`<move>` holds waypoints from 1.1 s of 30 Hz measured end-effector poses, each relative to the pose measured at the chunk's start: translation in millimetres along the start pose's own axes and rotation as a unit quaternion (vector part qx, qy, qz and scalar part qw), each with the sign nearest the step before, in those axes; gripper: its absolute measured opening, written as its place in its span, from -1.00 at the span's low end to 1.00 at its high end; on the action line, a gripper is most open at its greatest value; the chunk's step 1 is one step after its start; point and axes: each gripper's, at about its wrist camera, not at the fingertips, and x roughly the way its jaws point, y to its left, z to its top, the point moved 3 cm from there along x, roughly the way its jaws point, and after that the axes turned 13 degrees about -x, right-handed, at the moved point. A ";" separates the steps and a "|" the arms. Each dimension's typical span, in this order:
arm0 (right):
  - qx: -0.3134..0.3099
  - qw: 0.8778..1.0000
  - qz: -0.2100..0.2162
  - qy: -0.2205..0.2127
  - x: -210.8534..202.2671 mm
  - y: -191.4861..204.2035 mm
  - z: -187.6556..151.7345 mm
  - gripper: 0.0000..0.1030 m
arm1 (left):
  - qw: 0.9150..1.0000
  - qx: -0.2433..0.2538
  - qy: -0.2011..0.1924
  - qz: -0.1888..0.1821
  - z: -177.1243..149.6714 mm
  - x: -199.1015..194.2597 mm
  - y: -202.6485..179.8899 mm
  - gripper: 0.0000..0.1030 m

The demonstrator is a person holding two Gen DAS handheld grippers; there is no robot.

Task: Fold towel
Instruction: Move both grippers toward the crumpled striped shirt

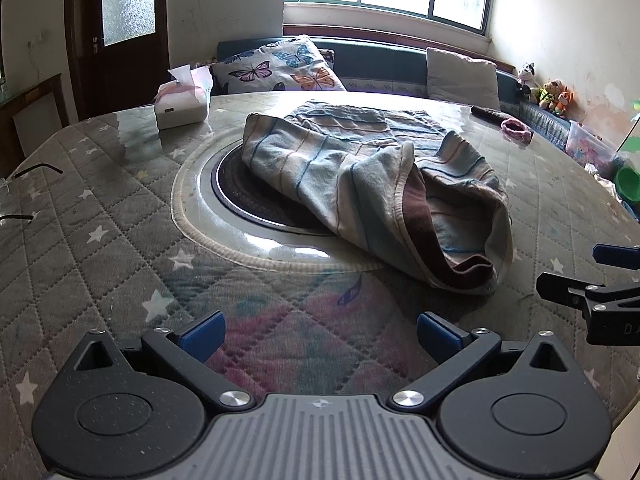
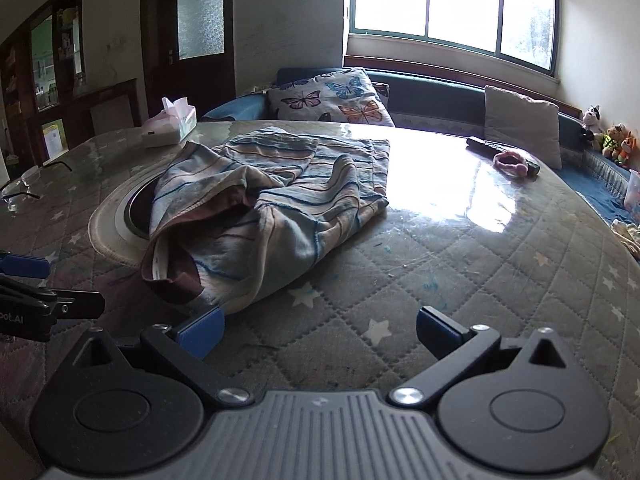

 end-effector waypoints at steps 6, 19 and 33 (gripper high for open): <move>-0.002 1.000 0.004 0.003 -1.2 4.9 -2.3 1.00 | 1.000 0.003 0.003 -0.001 -4.1 -0.1 -1.8 1.00; -0.011 1.000 0.012 0.012 1.4 15.9 -5.0 1.00 | 1.000 0.010 0.010 0.001 -7.5 1.0 -6.2 1.00; -0.015 1.000 0.017 0.014 3.9 17.3 -0.1 1.00 | 1.000 0.012 0.018 0.003 -2.7 7.1 -7.8 1.00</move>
